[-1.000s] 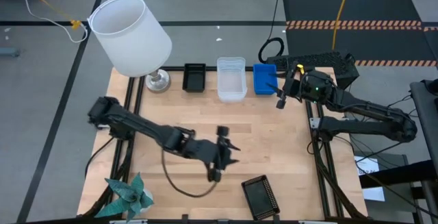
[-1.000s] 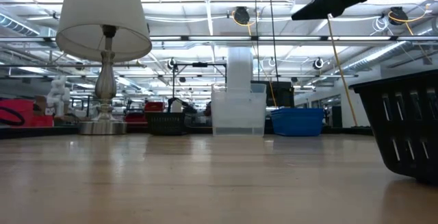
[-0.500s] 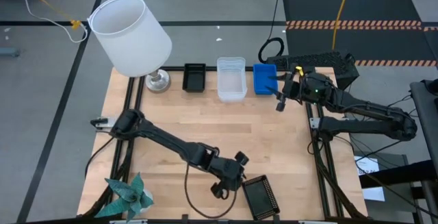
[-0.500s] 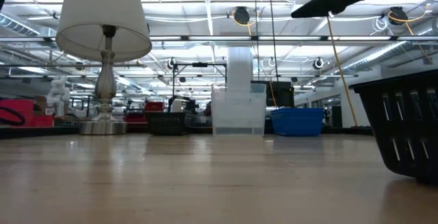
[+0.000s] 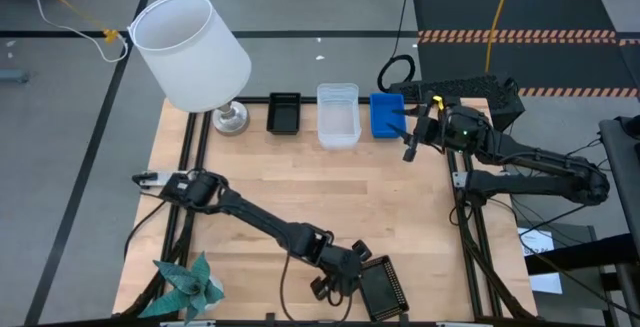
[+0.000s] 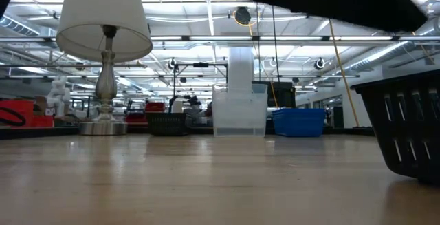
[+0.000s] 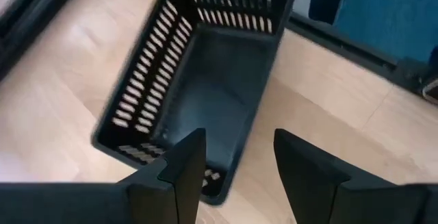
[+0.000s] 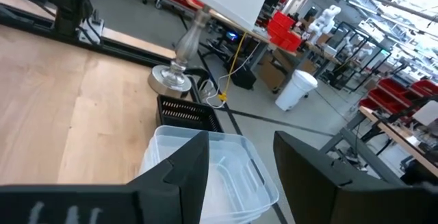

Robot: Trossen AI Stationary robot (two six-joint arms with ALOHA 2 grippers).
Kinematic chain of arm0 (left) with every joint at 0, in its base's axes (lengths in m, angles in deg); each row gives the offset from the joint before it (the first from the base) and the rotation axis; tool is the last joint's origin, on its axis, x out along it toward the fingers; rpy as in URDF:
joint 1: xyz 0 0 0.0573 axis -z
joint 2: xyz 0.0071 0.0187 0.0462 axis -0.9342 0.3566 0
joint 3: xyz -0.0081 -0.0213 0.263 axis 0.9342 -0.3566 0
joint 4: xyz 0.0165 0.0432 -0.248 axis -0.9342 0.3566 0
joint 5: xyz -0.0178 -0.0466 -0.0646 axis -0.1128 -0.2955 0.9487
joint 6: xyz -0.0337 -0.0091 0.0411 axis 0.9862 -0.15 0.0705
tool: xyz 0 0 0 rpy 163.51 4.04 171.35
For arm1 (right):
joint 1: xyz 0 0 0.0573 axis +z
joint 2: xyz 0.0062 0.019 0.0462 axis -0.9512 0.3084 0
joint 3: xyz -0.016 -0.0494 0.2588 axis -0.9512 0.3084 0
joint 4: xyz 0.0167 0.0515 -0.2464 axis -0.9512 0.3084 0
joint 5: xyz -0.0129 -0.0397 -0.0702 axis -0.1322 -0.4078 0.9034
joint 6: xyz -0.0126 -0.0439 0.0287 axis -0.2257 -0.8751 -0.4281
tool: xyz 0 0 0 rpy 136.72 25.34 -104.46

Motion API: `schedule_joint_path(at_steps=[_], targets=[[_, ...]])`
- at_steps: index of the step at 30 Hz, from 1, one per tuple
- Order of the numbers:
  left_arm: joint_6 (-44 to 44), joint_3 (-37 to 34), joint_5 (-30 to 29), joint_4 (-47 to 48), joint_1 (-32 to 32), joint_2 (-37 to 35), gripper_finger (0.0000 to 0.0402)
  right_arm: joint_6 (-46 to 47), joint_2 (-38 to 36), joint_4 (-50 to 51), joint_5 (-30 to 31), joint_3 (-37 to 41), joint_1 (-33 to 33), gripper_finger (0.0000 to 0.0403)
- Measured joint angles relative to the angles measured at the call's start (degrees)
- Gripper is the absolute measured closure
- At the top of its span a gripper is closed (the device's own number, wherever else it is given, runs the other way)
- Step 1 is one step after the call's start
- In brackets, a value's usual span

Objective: Stack baskets by color
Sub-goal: Stack the bottom black bin on the stacked black bins

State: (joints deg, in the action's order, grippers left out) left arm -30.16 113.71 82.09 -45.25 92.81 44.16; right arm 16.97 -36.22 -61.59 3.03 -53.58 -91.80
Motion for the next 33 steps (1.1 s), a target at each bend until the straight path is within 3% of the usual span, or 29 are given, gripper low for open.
schedule_joint_path(at_steps=[10, 22, 33], targets=[[-3.91, 0.16, 0.99, 0.43, -1.08, 2.22, 0.0242, 0.28, 0.02, -0.09, -0.2, 0.0, 0.0, 0.0245], [-10.08, 0.14, 2.45, -0.4, -2.5, 3.01, 0.0386, 0.22, 0.02, -0.09, -0.24, 0.0, 0.0, 0.0245], [-10.66, 0.13, 2.23, 1.63, -3.15, 2.6, 0.0395, 0.21, 0.02, -0.11, -0.26, 0.0, 0.0, 0.0245]])
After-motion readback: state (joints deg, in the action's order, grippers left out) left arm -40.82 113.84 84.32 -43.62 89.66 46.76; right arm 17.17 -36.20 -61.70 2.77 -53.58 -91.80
